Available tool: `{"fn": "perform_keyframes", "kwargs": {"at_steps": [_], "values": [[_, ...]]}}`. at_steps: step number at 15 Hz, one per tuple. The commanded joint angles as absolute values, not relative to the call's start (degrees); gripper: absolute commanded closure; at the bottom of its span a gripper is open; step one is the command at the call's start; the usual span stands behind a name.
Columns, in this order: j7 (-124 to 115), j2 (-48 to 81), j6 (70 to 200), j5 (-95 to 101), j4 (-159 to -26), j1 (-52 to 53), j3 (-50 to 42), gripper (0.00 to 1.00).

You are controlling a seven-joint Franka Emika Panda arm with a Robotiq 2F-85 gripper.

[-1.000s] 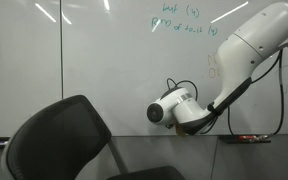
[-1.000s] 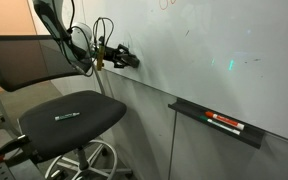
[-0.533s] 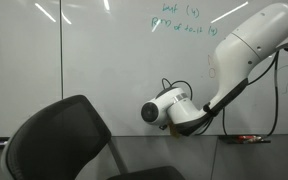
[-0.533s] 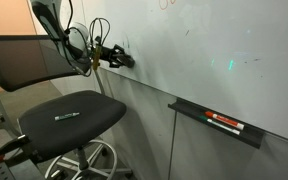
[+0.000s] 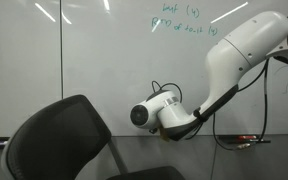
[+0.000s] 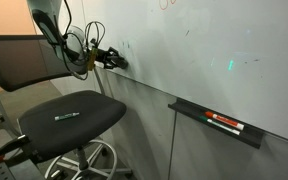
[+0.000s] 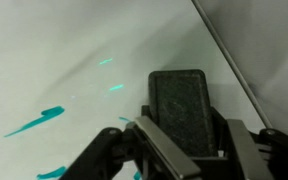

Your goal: Use the duster to erase the writings on the board

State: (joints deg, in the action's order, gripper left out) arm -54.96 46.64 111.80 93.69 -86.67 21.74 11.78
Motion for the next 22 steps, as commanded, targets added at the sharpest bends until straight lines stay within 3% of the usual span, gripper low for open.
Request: {"fn": "perform_keyframes", "kwargs": {"at_steps": [1, 22], "values": [[-51.2, 49.1, 112.1, 94.4, -81.1, 21.8, 10.4, 0.69], [-52.7, 40.2, 105.1, 96.7, -90.4, 17.8, 6.9, 0.69]]}}
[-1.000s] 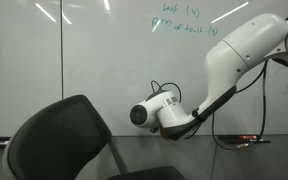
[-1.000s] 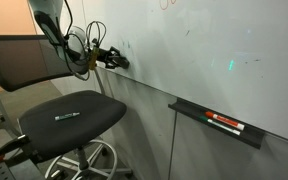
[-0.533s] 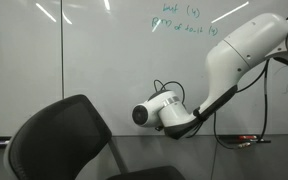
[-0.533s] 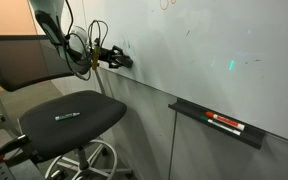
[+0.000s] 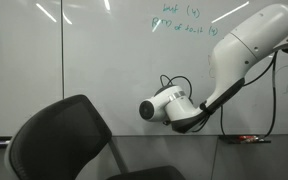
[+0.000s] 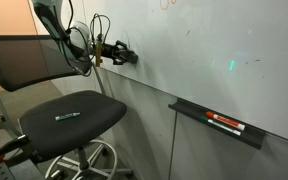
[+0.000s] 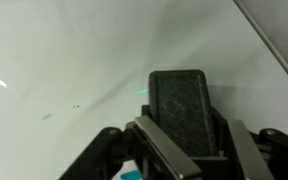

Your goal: Use the duster to erase the writings on the board

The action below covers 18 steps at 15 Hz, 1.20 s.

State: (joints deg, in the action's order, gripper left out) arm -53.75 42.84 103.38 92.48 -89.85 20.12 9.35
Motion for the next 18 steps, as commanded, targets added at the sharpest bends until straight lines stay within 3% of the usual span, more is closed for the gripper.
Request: {"fn": "perform_keyframes", "kwargs": {"at_steps": [1, 9, 10, 18], "values": [[-53.3, 39.8, 104.3, 97.8, -91.5, 17.8, 6.3, 0.69], [-57.9, 34.8, 102.2, 99.9, -99.8, 14.6, 5.8, 0.69], [-54.8, 38.5, 100.4, 99.0, -93.4, 16.2, 7.0, 0.69], [-53.3, 42.1, 101.7, 97.9, -87.4, 19.7, 11.3, 0.69]]}}
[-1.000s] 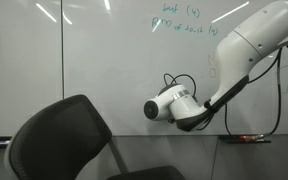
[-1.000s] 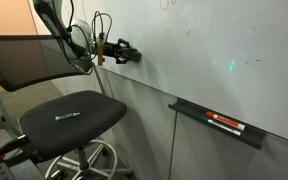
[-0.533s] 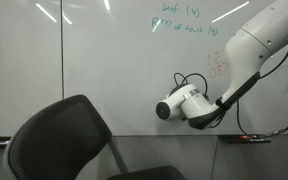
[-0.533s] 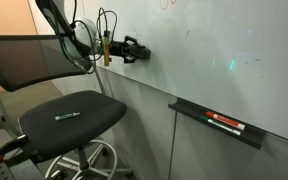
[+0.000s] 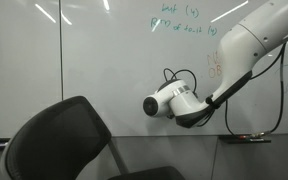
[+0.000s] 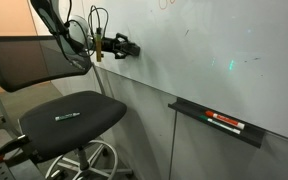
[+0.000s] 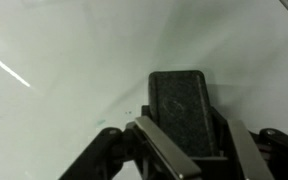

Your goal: Use the duster to erase the writings on the board

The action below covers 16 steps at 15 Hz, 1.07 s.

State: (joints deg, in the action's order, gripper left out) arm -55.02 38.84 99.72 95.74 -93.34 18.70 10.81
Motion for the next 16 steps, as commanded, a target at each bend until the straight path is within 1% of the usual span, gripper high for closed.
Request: {"fn": "perform_keyframes", "kwargs": {"at_steps": [1, 16], "values": [[-53.4, 42.9, 102.1, 97.8, -86.7, 20.2, 11.5, 0.69], [-47.2, 54.1, 106.1, 97.2, -73.5, 25.2, 10.6, 0.69]]}}
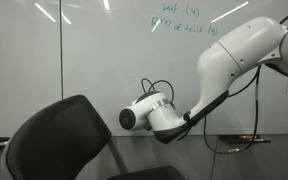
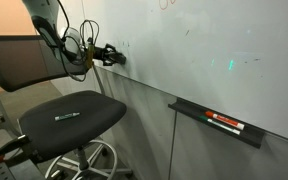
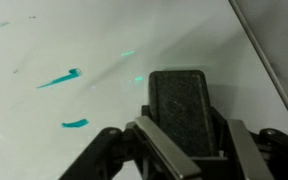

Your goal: Use the duster to erase the writings on the board

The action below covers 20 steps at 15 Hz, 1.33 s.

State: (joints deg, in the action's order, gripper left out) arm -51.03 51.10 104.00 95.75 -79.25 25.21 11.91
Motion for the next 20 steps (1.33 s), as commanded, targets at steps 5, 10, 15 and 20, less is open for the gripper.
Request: {"fn": "perform_keyframes", "kwargs": {"at_steps": [5, 10, 15, 20], "values": [[-45.8, 53.7, 105.8, 97.2, -72.8, 24.4, 9.7, 0.69], [-46.4, 51.9, 104.3, 96.7, -75.2, 23.2, 8.8, 0.69], [-46.6, 50.6, 100.2, 95.5, -77.6, 22.0, 7.6, 0.69], [-46.6, 50.5, 97.4, 94.8, -78.4, 21.2, 7.3, 0.69]]}}
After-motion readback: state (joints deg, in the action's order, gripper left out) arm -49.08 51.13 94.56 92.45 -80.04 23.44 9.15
